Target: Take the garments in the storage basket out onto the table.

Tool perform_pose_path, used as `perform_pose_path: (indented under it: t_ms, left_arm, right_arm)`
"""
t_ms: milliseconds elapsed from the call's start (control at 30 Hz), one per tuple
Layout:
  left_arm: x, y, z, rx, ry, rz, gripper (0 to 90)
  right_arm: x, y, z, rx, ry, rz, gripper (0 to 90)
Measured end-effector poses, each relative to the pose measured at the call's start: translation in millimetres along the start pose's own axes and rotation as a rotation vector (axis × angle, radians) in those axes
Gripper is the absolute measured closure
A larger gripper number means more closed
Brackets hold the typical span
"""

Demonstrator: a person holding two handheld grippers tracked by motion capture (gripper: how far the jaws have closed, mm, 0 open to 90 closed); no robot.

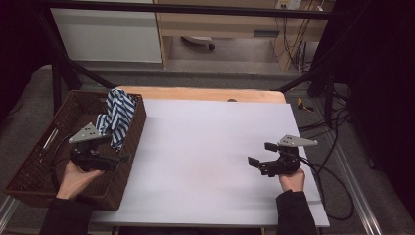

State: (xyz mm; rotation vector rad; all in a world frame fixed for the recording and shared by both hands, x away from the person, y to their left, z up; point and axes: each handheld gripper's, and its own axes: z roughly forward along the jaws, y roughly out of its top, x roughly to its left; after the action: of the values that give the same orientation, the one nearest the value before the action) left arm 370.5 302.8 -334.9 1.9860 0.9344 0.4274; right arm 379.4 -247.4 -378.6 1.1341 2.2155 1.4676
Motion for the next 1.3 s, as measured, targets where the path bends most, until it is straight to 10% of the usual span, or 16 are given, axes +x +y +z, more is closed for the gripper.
perform_pose_path:
  t_ms: [1300]
  left_arm:
    - [4.0, 29.5, -24.9, 0.011, 0.046, 0.034, 1.7]
  right_arm:
    - [-1.4, -0.6, 0.3, 0.000, -0.003, 0.006, 4.5]
